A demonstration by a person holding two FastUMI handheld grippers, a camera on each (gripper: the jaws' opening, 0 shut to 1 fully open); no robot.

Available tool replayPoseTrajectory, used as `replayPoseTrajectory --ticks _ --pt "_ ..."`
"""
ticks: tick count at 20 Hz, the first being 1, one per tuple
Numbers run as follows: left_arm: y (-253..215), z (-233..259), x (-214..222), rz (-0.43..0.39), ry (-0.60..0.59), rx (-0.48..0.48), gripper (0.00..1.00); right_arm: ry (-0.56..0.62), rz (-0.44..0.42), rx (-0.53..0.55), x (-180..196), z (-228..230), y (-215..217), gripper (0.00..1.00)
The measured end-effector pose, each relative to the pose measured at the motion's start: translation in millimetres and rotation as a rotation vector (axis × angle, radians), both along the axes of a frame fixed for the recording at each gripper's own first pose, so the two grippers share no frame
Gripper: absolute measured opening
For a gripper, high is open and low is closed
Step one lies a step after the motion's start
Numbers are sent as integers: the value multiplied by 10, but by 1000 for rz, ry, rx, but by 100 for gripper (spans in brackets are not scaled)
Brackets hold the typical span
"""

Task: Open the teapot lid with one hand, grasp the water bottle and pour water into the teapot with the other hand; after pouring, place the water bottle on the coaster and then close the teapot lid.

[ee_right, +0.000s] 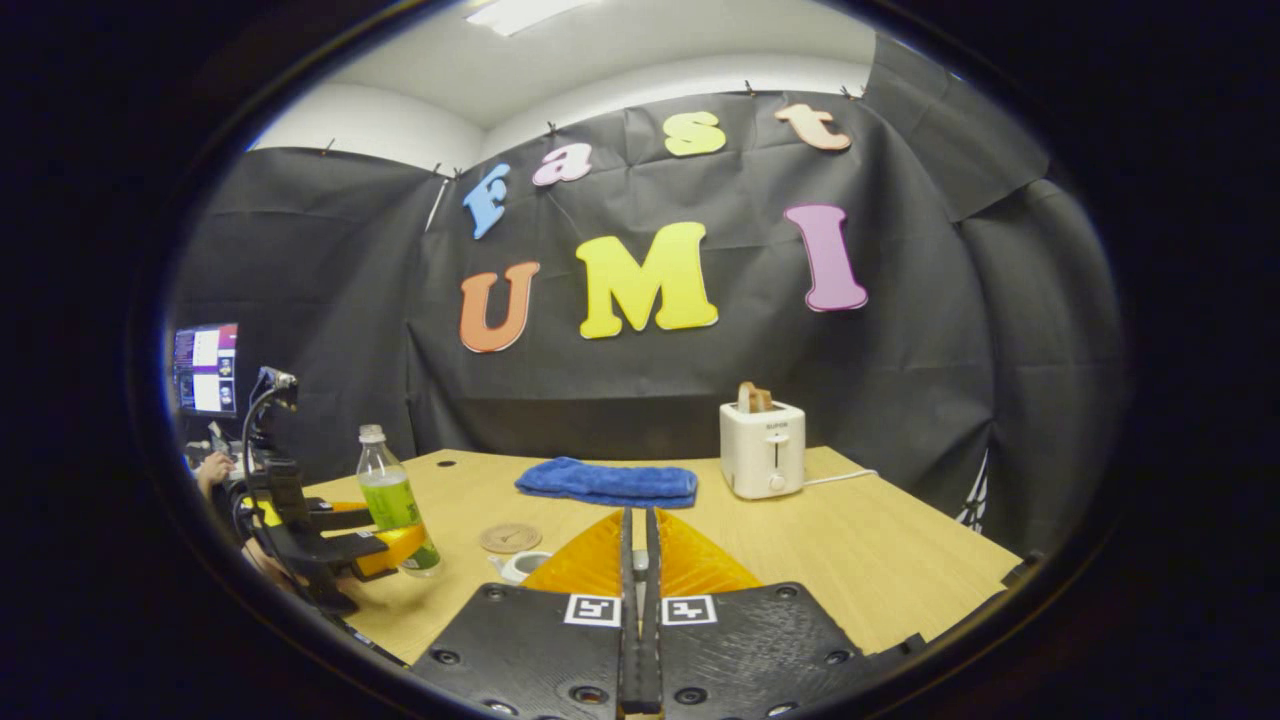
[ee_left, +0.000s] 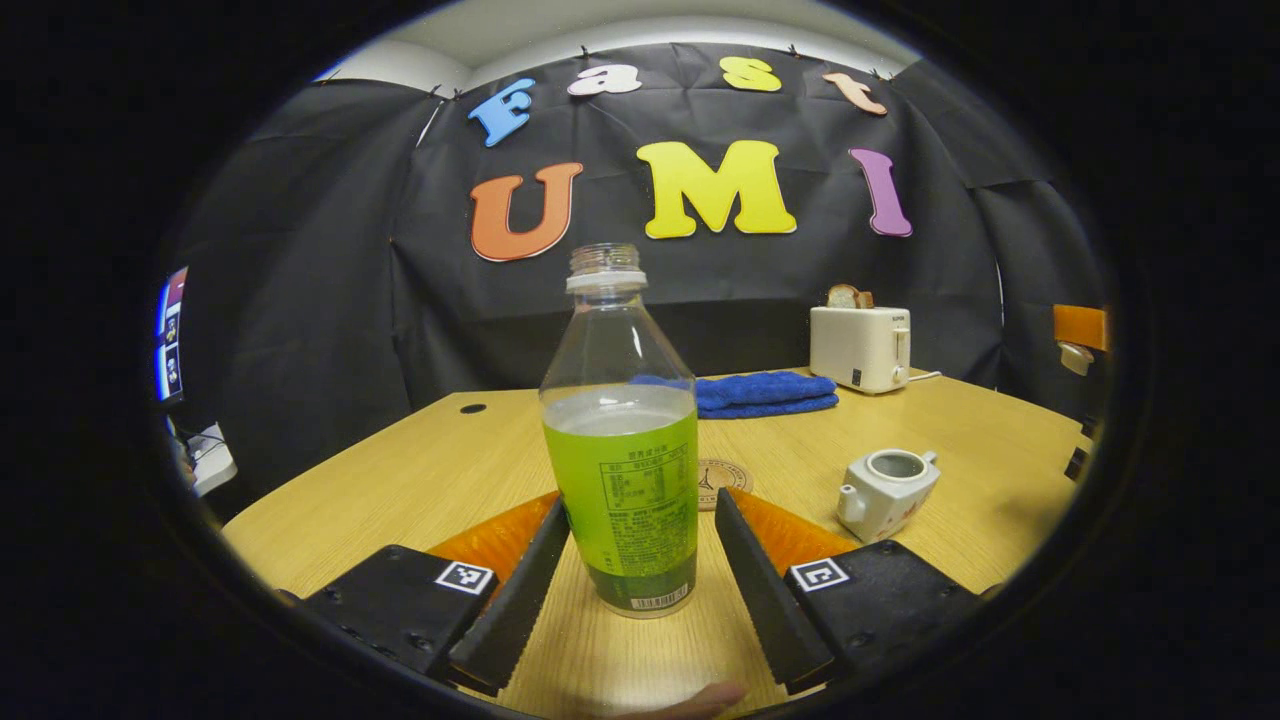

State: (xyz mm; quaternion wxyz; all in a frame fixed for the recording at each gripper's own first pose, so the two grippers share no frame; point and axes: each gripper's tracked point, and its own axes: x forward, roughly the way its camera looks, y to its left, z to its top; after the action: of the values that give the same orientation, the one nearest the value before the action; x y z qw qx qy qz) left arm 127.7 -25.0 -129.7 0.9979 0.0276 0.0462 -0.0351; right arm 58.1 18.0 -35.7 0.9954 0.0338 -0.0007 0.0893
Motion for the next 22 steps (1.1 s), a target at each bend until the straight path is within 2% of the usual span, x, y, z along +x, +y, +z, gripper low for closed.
replayPoseTrajectory --ticks 1,6,8,10,12,18,22 --pt "-28 5 -3 -8 0 -17 82 1 -1 0 -1 -7 0 0" --pt "-20 24 -78 -11 32 -39 77 4 -5 0 7 -13 -22 0" --pt "175 59 -125 58 49 10 76 6 -7 -6 9 -25 -28 0" --pt "357 86 -197 129 67 101 76 5 -13 -18 4 -30 -44 0" --pt "453 89 -229 165 85 202 75 2 -18 -25 -3 -13 -59 0" --pt "439 114 -250 153 114 583 75 8 -25 -30 4 -9 -92 0" --pt "254 104 -82 106 125 797 74 20 -40 -28 40 -35 -192 0"
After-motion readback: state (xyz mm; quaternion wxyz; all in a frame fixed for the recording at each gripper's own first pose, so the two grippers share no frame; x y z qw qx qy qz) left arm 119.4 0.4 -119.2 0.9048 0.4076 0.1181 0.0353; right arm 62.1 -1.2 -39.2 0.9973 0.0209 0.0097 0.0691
